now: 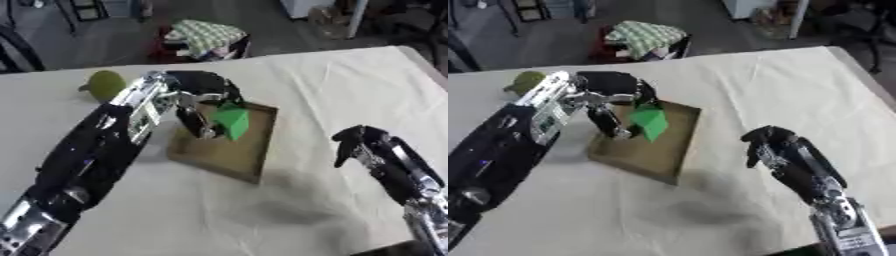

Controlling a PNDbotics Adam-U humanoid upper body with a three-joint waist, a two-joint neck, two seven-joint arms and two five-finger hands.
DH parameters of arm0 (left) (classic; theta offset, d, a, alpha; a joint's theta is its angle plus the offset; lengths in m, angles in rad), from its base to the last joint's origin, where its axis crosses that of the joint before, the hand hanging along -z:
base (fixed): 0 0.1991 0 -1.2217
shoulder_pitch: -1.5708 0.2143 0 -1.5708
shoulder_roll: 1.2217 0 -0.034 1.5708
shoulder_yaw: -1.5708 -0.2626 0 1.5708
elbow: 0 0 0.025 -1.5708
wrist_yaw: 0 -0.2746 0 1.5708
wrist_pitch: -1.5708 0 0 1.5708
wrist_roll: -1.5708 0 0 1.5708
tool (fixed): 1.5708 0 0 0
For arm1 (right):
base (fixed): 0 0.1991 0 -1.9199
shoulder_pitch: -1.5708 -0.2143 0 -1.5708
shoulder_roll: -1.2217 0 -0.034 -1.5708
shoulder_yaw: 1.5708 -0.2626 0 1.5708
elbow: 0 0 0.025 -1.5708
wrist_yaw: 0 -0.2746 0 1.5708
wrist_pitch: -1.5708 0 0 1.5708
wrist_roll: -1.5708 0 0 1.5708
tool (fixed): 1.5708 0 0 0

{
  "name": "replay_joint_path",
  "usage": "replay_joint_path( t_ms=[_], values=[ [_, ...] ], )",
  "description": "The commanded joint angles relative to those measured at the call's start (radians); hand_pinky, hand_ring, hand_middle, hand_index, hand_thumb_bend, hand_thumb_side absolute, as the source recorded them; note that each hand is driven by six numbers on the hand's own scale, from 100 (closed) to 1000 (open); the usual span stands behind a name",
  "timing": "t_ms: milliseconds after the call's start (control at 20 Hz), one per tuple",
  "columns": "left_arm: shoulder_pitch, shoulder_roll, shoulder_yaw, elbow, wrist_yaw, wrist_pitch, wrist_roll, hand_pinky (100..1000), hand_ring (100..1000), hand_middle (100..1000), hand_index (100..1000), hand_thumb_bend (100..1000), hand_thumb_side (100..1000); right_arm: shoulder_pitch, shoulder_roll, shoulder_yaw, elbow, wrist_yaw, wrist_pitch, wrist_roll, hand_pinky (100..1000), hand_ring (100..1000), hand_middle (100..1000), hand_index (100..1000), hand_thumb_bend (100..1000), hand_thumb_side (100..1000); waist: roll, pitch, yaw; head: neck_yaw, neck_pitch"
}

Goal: Pick up objects on the table and place them in the box.

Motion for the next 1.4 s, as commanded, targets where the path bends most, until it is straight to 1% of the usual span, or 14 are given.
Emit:
replay_joint_path(
  t_ms=[50,100,200,250,350,450,550,600,700,750,900,1150,1300,1400],
  values=[
    [-0.015,-0.012,0.002,0.014,-0.026,-0.019,0.012,703,614,586,753,121,100,-0.014,-0.006,0.002,-0.013,-0.007,-0.002,0.004,456,432,434,641,100,626,-0.004,-0.011,-0.001,0.006,-0.003],
    [-0.012,-0.017,0.0,0.019,-0.027,-0.024,0.014,705,628,614,780,132,100,-0.015,-0.006,0.002,-0.013,-0.008,-0.002,0.004,456,432,434,641,100,627,-0.004,-0.011,-0.002,0.006,-0.003],
    [-0.001,-0.025,-0.009,0.028,-0.017,-0.038,0.017,706,637,629,792,134,100,-0.015,-0.005,0.002,-0.013,-0.008,-0.001,0.004,456,432,434,641,100,627,-0.004,-0.011,-0.002,0.005,-0.003],
    [0.001,-0.027,-0.012,0.029,-0.011,-0.044,0.018,712,653,659,815,152,111,-0.016,-0.005,0.003,-0.013,-0.008,-0.001,0.004,456,432,434,641,100,627,-0.003,-0.011,-0.002,0.004,-0.004],
    [0.005,-0.028,-0.017,0.028,-0.004,-0.051,0.021,722,670,683,827,178,141,-0.017,-0.005,0.004,-0.013,-0.008,-0.001,0.005,456,432,434,641,100,628,-0.002,-0.01,-0.002,0.003,-0.007],
    [0.009,-0.029,-0.02,0.029,-0.001,-0.055,0.023,734,705,736,863,230,212,-0.017,-0.004,0.004,-0.012,-0.008,-0.001,0.006,456,432,434,641,100,627,-0.003,-0.01,-0.003,0.001,-0.008],
    [0.011,-0.025,-0.022,0.024,0.006,-0.06,0.026,752,737,774,885,317,327,-0.016,-0.004,0.002,-0.011,-0.007,0.0,0.005,456,432,434,640,100,629,-0.003,-0.009,-0.002,0.001,-0.007],
    [0.01,-0.02,-0.023,0.015,0.013,-0.063,0.027,757,744,782,889,334,348,-0.015,-0.004,0.002,-0.01,-0.007,0.0,0.004,456,432,434,640,100,629,-0.003,-0.01,-0.001,0.001,-0.006],
    [0.003,-0.002,-0.027,-0.009,0.028,-0.065,0.024,780,779,825,905,432,441,-0.014,-0.005,0.001,-0.009,-0.006,0.0,0.003,456,432,434,641,100,627,-0.003,-0.01,0.002,0.0,-0.005],
    [0.0,0.009,-0.026,-0.024,0.036,-0.062,0.023,784,785,834,908,452,454,-0.014,-0.006,0.001,-0.009,-0.007,0.0,0.003,456,432,434,641,100,627,-0.002,-0.011,0.003,-0.001,-0.005],
    [-0.008,0.048,-0.019,-0.06,0.053,-0.043,0.018,789,796,848,914,473,456,-0.013,-0.007,0.0,-0.008,-0.006,0.0,0.002,456,432,434,641,100,627,-0.001,-0.012,0.007,-0.004,-0.005],
    [-0.021,0.13,0.018,-0.091,0.05,0.003,0.029,785,784,832,913,446,360,-0.009,-0.011,-0.003,-0.008,-0.003,-0.001,-0.002,456,432,434,641,100,626,-0.001,-0.015,0.016,-0.011,-0.006],
    [-0.024,0.188,0.067,-0.07,0.016,0.045,0.041,789,787,836,919,453,352,-0.006,-0.014,-0.005,-0.007,-0.002,-0.001,-0.004,456,432,434,640,100,626,0.003,-0.017,0.024,-0.016,-0.005],
    [-0.023,0.218,0.11,-0.032,-0.015,0.078,0.043,793,792,845,926,449,359,-0.005,-0.015,-0.006,-0.006,-0.001,0.0,-0.005,456,432,434,640,100,627,0.005,-0.018,0.03,-0.02,-0.004]
  ],
)
